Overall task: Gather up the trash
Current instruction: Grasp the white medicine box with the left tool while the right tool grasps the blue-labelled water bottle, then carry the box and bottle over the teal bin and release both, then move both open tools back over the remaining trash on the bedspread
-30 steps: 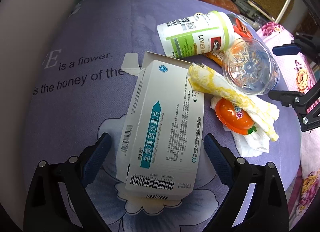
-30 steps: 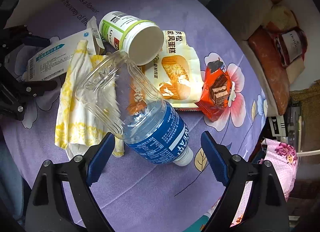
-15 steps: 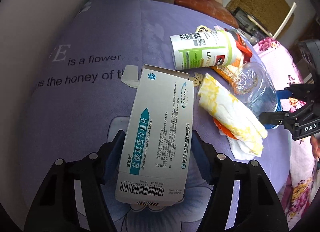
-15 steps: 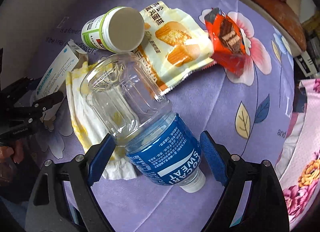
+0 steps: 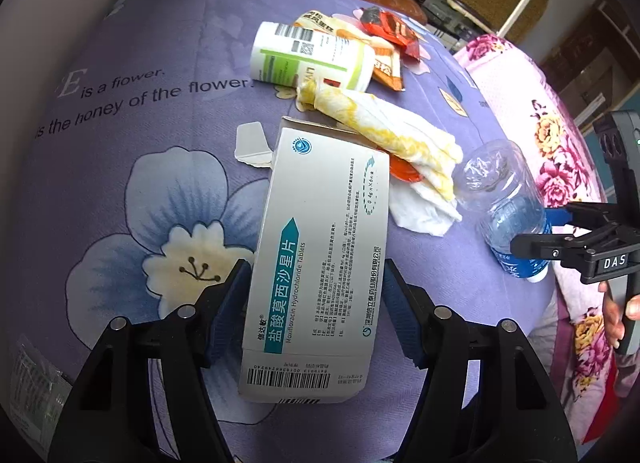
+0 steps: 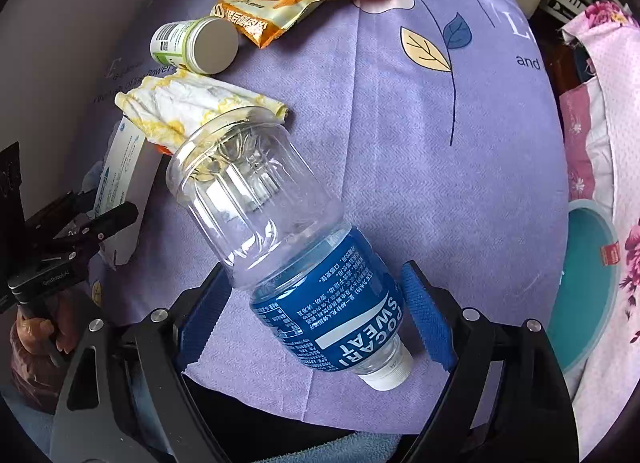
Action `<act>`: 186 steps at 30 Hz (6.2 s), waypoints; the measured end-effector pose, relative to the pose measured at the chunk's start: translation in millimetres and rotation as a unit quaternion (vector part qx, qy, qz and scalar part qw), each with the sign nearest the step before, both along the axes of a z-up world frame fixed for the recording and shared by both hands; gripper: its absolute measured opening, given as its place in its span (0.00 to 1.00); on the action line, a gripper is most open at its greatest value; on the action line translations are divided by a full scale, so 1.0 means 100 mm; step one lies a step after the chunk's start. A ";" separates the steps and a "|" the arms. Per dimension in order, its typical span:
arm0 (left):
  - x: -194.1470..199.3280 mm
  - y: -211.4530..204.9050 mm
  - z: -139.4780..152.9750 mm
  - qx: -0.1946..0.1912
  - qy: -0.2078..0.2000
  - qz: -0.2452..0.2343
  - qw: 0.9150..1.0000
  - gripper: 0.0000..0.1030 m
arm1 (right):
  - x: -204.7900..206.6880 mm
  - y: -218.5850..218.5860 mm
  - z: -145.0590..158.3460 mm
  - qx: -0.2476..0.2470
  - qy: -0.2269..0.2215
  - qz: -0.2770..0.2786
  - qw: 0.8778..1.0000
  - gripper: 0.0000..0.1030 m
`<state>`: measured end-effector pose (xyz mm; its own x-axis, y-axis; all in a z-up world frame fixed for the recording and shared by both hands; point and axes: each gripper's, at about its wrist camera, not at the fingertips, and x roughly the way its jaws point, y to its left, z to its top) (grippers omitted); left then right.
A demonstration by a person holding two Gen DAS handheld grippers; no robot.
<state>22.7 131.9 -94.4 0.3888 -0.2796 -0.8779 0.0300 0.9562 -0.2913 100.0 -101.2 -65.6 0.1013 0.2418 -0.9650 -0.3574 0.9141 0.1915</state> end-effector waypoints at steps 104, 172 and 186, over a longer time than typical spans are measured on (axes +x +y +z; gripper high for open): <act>0.76 -3.86 0.26 0.061 -0.019 -0.229 0.971 0.84 | -0.67 -3.54 -0.08 0.121 -0.104 -0.368 0.916 0.79; 0.39 -0.65 0.46 -0.009 -0.031 0.001 0.999 0.91 | 0.06 -0.68 0.41 0.002 -0.097 -0.078 0.992 0.85; 0.31 0.46 0.12 -0.014 -0.008 0.080 0.997 0.91 | 0.42 1.00 0.28 -0.004 -0.069 0.080 0.994 0.85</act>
<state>54.0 177.4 -82.2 0.4447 -0.2374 -0.8636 -0.1170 0.9406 -0.3188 141.5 -1.6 -38.0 0.1932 0.2581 -0.9466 -0.5214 0.8443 0.1237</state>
